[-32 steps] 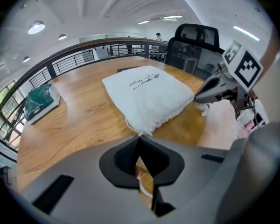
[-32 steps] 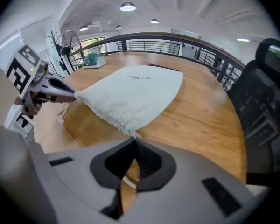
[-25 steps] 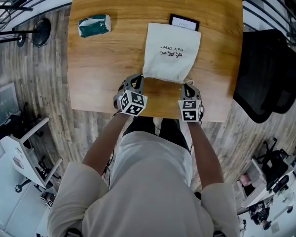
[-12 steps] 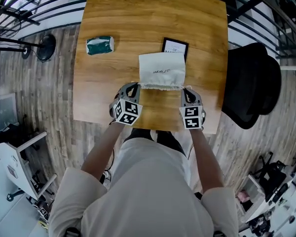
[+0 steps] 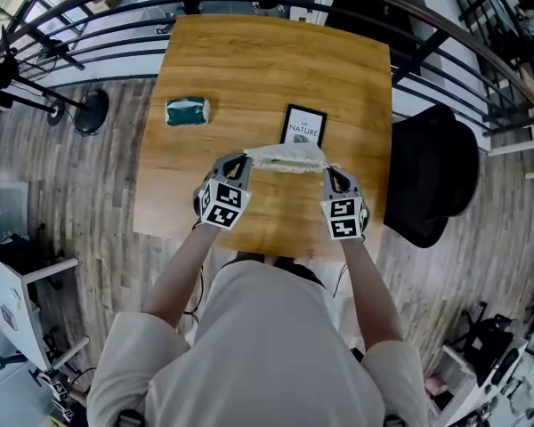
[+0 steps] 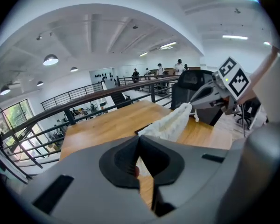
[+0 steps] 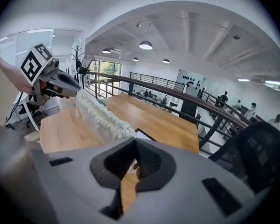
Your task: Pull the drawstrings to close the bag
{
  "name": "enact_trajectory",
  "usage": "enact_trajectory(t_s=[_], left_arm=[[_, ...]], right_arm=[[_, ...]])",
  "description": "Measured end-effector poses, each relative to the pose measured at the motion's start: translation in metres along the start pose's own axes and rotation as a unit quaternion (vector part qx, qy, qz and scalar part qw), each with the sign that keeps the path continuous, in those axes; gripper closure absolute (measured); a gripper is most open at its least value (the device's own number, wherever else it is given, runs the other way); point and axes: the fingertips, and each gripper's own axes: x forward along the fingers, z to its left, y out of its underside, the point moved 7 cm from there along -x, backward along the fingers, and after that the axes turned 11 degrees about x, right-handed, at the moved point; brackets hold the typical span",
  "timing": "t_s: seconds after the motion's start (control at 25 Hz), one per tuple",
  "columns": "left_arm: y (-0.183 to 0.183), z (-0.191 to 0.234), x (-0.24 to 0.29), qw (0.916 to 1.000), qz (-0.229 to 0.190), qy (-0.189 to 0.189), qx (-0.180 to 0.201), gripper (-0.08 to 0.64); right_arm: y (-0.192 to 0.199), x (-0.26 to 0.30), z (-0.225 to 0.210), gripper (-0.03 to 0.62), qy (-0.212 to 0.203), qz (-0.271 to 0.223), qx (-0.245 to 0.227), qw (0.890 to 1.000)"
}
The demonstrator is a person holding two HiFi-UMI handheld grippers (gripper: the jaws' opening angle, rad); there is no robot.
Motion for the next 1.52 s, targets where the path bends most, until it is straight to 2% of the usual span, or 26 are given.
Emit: enact_trajectory(t_s=[0.24, 0.4, 0.56, 1.04, 1.52], left_arm=[[-0.028, 0.004, -0.017, 0.9997, -0.019, -0.013, 0.013, 0.566], [-0.039, 0.007, -0.021, 0.9993, -0.033, -0.019, -0.008, 0.566], [-0.044, 0.003, -0.029, 0.9988, -0.036, -0.030, -0.012, 0.566], [-0.041, -0.005, -0.047, 0.9983, -0.037, -0.045, -0.001, 0.566], [-0.032, 0.009, -0.058, 0.9958, -0.035, -0.079, -0.030, 0.566]], right_arm=[[-0.024, -0.023, -0.013, 0.589, 0.025, -0.016, -0.060, 0.998], [-0.035, -0.031, -0.023, 0.589, 0.048, -0.023, -0.094, 0.994], [-0.034, -0.037, -0.027, 0.589, 0.061, -0.017, -0.110, 0.992], [-0.022, -0.043, -0.039, 0.589, 0.103, 0.009, -0.110, 0.988], [-0.015, -0.048, -0.060, 0.589, 0.128, 0.012, -0.069, 0.989]])
